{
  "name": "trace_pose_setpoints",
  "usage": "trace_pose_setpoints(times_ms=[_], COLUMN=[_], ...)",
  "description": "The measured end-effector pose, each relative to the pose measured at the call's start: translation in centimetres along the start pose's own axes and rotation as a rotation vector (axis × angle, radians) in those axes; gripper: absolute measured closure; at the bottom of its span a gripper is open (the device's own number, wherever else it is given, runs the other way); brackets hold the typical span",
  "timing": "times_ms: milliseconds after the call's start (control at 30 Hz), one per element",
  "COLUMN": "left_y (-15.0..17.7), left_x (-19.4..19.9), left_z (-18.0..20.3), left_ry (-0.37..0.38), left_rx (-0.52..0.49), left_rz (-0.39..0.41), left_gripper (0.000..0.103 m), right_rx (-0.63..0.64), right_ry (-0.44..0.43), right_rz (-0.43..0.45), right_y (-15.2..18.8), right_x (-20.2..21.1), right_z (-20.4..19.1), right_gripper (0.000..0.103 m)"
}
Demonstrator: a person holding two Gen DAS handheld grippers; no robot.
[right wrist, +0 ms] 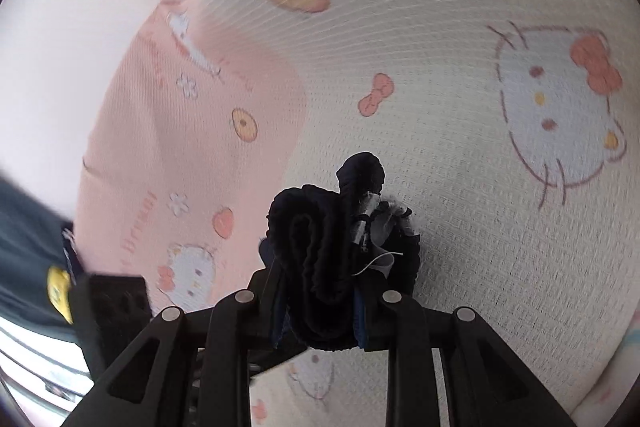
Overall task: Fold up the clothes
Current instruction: 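Lower the folded shorts onto the blanket with both grippers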
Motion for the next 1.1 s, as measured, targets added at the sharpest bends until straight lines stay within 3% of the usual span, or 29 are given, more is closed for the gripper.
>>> trace_pose_setpoints(times_ms=[133,233,500,533,633,767,1100], left_y=[-1.1,-1.8,-2.2,-2.3,-2.8,-3.4,-3.4], left_x=[0.9,1.2,1.8,1.7,1.9,1.9,-0.9], left_z=[-0.5,-1.0,-1.1,-1.1,-1.1,-1.1,-1.4], left_ry=[0.037,0.009,0.020,0.016,0.028,0.072,0.024], left_rx=[-0.002,0.004,0.002,0.001,0.034,0.080,0.067], left_rz=[-0.030,-0.019,-0.061,-0.061,-0.031,0.001,-0.062], left_gripper=[0.081,0.081,0.081,0.078,0.041,0.039,0.039], right_rx=[0.109,0.134,0.209,0.217,0.245,0.261,0.291], right_ry=[0.042,0.039,0.075,0.080,0.086,0.082,0.081], right_rz=[-0.026,-0.035,-0.063,-0.073,-0.107,-0.126,-0.145], right_y=[0.5,0.7,2.5,2.9,3.9,4.7,4.8], right_x=[-1.4,-2.0,-2.0,-2.0,-2.5,-3.0,-3.3], right_z=[-1.3,-1.8,-1.2,-1.1,-1.3,-1.6,-1.9], right_gripper=[0.078,0.078,0.075,0.075,0.075,0.075,0.075])
Point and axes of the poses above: each gripper's, at about its wrist camera, not at the fingertips, and x roughly against the way its jaws point, z to its right, y to its underside, the point moved 9 cm from there along -x, roughly the way its jaws point, and after that the axes turned 2 degrees about x, right-handed, at the moved point
